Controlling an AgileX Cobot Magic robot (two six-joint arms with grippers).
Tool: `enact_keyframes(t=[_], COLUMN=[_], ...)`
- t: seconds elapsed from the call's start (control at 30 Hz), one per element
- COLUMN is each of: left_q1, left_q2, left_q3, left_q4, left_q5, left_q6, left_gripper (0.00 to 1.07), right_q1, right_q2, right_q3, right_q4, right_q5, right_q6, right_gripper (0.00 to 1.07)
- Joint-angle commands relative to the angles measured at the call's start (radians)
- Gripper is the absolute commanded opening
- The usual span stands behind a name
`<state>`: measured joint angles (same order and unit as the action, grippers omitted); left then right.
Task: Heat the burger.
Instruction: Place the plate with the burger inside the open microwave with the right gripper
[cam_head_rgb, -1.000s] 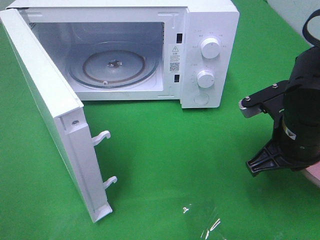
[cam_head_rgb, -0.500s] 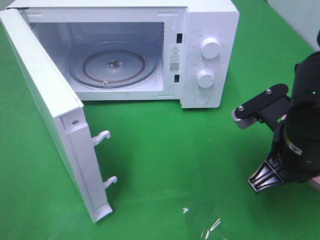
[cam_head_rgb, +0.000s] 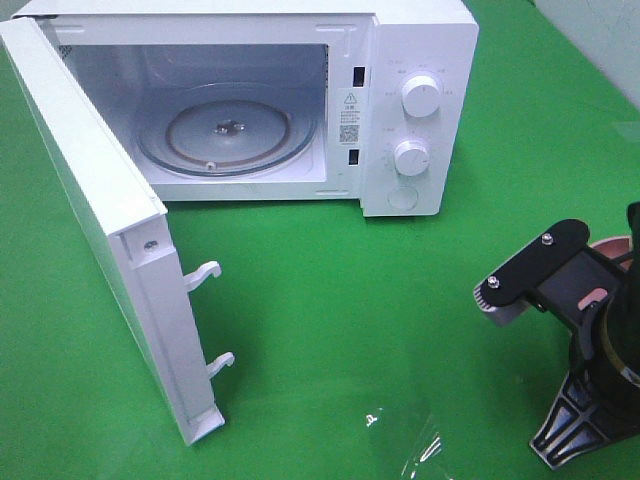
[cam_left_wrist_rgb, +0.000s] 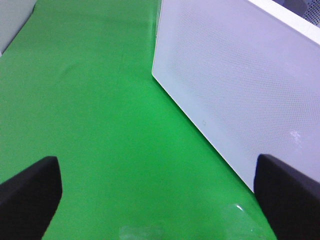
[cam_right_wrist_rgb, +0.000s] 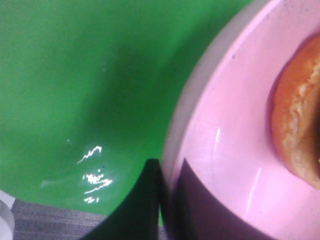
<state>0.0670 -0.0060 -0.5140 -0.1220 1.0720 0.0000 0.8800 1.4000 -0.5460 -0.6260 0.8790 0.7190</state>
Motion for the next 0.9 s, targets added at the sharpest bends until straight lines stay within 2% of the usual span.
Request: enact_keyframes(t=[0.03,0.4,0.67,0.9], left_q1=[0.003,0.003,0.003,0.003], left_q2=[-0.015,-0.015,-0.015,-0.015], left_q3=[0.000,0.000,0.000,0.000], left_q4=[-0.005,-0.005,-0.005,-0.005], left_q5=[-0.007,-0.007,-0.007,-0.007], left_q6=[-0.009,-0.009,-0.009,-0.009], left_gripper=[0.96,0.96,0.96,0.96], right_q1=[0.017,0.151,0.161,0.161], right_q2=[-0.014,-0.014,-0.014,-0.014], right_q3=[0.017,0.022,0.022,0.022], right_q4=[-0.041,-0.061,-0.106,-0.127], right_q5=[0.049,0.039,-0.009,-0.083], right_q6=[0.008,-0.001,-0.050,-0.202], right_gripper=[0.00,0.01,0.01,0.01])
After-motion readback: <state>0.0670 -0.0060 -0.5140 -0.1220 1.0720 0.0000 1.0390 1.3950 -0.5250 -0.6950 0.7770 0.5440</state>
